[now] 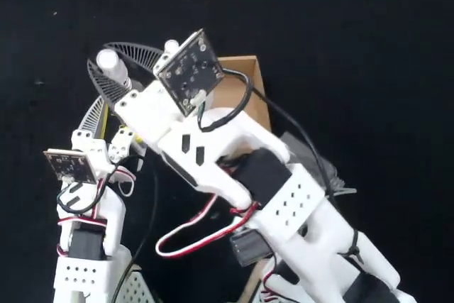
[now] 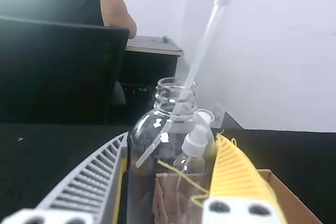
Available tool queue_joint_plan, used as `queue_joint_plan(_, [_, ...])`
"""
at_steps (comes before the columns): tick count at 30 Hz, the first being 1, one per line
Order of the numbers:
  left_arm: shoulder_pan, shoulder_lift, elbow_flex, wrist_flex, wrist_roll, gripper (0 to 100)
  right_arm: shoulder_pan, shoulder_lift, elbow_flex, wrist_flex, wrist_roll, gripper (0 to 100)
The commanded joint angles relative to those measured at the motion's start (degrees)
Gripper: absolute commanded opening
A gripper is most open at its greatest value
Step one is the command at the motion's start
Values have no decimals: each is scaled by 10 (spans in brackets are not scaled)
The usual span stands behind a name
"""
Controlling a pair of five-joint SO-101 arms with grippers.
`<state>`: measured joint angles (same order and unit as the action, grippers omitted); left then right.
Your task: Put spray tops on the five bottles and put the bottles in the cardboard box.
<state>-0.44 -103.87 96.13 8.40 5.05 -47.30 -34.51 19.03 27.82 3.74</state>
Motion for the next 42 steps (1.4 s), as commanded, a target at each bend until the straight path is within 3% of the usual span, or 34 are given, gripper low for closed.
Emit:
queue_joint_plan(1, [-7, -7, 12, -22, 6, 30, -9, -23, -1, -13, -4, 12])
queue_joint_plan(4, [-7, -7, 12, -19, 6, 30, -14, -23, 4, -13, -4, 18])
queue_joint_plan(10, [-7, -7, 12, -18, 6, 30, -54, -26, 4, 4, -4, 178])
queue_joint_plan(14, [-7, -7, 12, -18, 5, 30, -55, -36, -11, 11, -2, 155])
queue_joint_plan(24, [-6, -6, 12, -18, 6, 30, 31, -106, -33, 42, -3, 149])
queue_joint_plan(28, [-4, -6, 12, -19, 6, 30, 44, -102, -16, 69, 2, 3])
queue_joint_plan(31, [-7, -6, 12, -18, 6, 30, 73, -104, -8, 78, -3, 11])
queue_joint_plan(42, [-3, -6, 12, -18, 5, 30, 273, -267, 73, 275, 3, 11])
